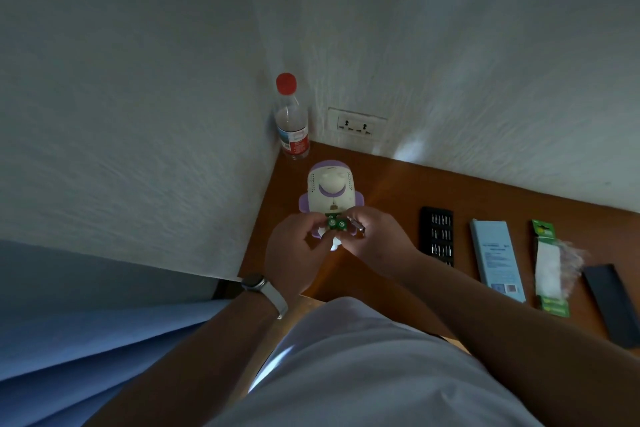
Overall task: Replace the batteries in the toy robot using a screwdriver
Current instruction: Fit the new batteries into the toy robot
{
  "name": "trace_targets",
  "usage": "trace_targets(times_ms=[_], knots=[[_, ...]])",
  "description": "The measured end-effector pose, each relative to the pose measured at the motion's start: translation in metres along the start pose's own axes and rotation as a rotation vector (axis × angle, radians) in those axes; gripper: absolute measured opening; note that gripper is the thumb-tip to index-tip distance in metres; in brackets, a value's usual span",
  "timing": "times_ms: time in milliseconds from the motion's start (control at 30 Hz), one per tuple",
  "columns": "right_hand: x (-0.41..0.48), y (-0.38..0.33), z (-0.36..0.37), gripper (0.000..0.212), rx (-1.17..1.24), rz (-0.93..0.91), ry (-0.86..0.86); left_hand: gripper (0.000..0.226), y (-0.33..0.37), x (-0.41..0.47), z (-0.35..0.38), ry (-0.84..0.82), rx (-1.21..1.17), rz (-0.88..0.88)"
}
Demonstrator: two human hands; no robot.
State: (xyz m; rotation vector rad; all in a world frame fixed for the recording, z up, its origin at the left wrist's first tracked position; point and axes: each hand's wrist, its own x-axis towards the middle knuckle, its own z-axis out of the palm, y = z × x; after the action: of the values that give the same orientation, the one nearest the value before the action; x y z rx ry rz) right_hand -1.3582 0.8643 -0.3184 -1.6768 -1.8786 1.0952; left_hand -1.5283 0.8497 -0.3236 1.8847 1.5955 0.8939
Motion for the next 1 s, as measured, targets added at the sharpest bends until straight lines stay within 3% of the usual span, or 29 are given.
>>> trace_targets(times_ms=[167,333,767,1000], knots=[[0.003,0.005,0.002,0.008,-0.021,-0.02,0.016,0.024,0.0,0.002,0.001,-0.004,0.094,0.104],[0.006,0.009,0.007,0.021,-0.045,-0.018,0.028,0.026,-0.004,0.004,0.004,-0.038,0.099,0.033],[0.004,0.015,0.004,0.027,-0.059,0.029,-0.003,0.024,-0.015,0.004,0.005,-0.11,0.051,0.024],[-0.011,0.035,-0.003,0.019,-0.04,0.077,0.156,0.028,-0.018,0.001,0.005,-0.088,0.03,-0.04]])
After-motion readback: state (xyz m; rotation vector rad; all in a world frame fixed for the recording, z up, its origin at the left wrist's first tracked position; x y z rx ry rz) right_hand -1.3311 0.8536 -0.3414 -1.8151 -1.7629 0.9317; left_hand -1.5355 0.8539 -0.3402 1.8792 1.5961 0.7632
